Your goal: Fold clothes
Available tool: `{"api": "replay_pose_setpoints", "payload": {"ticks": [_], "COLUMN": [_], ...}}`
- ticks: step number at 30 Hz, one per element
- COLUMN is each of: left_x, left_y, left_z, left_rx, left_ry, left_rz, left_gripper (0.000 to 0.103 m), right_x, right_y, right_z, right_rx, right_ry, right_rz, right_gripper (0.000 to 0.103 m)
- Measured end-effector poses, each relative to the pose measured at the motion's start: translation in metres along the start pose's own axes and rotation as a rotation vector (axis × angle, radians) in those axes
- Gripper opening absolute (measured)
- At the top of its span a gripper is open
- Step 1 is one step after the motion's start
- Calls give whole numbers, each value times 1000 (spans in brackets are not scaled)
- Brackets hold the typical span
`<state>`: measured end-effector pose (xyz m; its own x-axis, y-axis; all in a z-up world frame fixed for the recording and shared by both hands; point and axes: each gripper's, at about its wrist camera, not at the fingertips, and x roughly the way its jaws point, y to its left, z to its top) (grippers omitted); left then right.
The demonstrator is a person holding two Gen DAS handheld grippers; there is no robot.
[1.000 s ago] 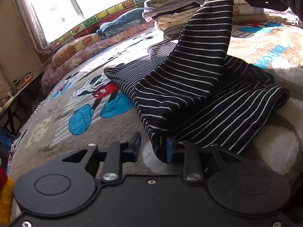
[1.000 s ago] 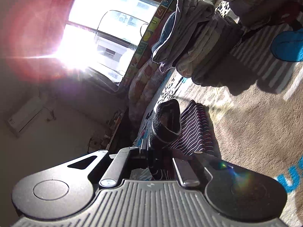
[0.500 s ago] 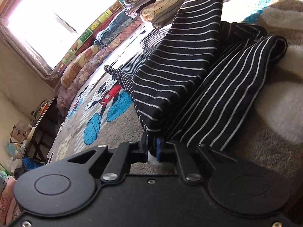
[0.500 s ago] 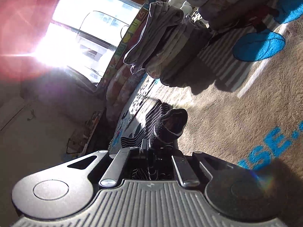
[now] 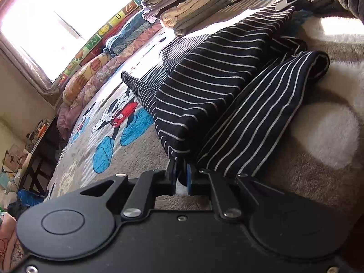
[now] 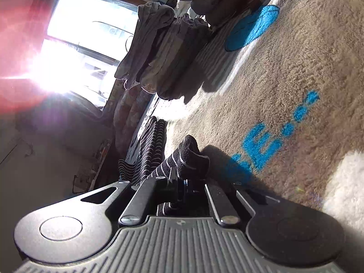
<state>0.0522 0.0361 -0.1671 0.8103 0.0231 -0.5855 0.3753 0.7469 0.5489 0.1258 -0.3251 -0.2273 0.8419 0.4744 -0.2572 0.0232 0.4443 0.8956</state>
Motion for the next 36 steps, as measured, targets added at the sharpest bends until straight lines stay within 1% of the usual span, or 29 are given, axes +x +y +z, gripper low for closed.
{"api": "replay_pose_setpoints", "payload": {"ticks": [1, 3, 4, 7, 12, 16, 18, 20, 21, 22, 24, 27, 29, 31, 32, 33, 35, 36], "left_x": [-8, -23, -28, -27, 24, 75, 101, 123, 133, 140, 152, 170, 178, 183, 187, 190, 197, 201], "left_y": [10, 32, 45, 81, 134, 156, 163, 170, 174, 176, 178, 176, 176, 173, 171, 170, 167, 167], "left_z": [1, 5, 9, 25, 51, 77, 89, 98, 102, 106, 114, 127, 132, 138, 141, 143, 147, 148], "left_rx": [-40, -132, -188, -330, -517, -594, -597, -613, -627, -641, -658, -638, -643, -631, -621, -610, -592, -587], "left_ry": [-2, -16, -32, -66, -78, -80, -71, -61, -57, -55, -54, -39, -28, -28, -25, -19, -4, 7], "left_rz": [-39, -110, -124, -110, -105, -110, -95, -95, -109, -128, -161, -161, -163, -168, -161, -149, -125, -115], "left_gripper": [6, 16, 17, 17, 17, 17, 17, 17, 17, 17, 23, 23, 23, 29, 37, 39, 36, 25], "right_x": [0, 1, 1, 1, 1, 1, 0, -1, -1, -1, 0, 1, 1, 2, 2, 2, 3, 3], "right_y": [-2, -7, -9, -13, -14, -16, -21, -24, -24, -24, -24, -25, -26, -26, -26, -26, -27, -27], "right_z": [0, 1, 1, 1, 1, 1, 1, 2, 2, 2, 2, 1, 1, 2, 2, 2, 2, 2], "right_rx": [-1, 9, 17, 26, 24, 25, 48, 66, 63, 62, 63, 66, 68, 68, 69, 69, 69, 69], "right_ry": [2, 5, 5, 6, 5, 5, -4, -12, -13, -13, -11, -11, -10, -9, -9, -8, -7, -7], "right_rz": [14, 48, 64, 94, 120, 154, 185, 212, 215, 218, 225, 236, 241, 244, 245, 246, 248, 249], "right_gripper": [7, 7, 7, 7, 8, 8, 9, 9, 9, 9, 9, 9, 9, 9, 9, 9, 9, 9]}}
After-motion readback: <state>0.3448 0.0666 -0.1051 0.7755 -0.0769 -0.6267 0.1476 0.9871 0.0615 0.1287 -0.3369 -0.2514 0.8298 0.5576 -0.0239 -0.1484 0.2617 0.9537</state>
